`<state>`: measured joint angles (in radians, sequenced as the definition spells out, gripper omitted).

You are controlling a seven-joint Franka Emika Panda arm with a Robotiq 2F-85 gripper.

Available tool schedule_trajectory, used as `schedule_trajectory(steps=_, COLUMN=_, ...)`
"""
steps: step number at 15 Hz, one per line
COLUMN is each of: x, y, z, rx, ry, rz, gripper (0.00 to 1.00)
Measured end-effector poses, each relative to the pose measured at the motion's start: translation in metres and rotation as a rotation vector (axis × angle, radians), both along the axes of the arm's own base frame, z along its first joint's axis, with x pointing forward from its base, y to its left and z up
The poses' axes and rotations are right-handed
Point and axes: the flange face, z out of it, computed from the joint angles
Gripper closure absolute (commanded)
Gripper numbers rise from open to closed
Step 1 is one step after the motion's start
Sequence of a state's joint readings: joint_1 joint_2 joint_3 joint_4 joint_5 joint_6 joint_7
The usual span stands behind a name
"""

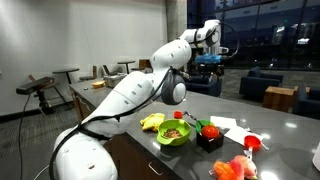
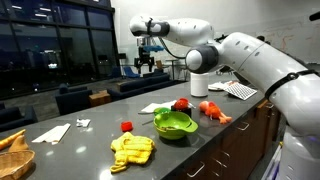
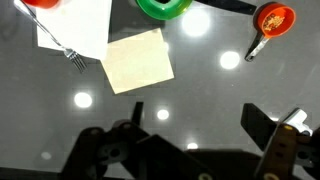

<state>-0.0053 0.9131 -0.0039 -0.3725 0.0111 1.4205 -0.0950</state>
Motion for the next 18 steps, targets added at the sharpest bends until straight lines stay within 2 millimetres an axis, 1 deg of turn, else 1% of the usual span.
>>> schedule_trajectory(steps=10, x=0.013, y=0.052, z=-0.055, rx=0.028, ry=0.067, rz=0.081, gripper=0.0)
schedule_trajectory(steps=12, x=0.014, y=0.06, z=-0.062, rx=0.036, ry=0.079, rz=0.101, gripper=0.0)
schedule_trajectory(steps=14, x=0.014, y=0.065, z=-0.066, rx=0.041, ry=0.087, rz=0.11, gripper=0.0)
schedule_trajectory(steps=18, x=0.014, y=0.065, z=-0.066, rx=0.043, ry=0.087, rz=0.113, gripper=0.0)
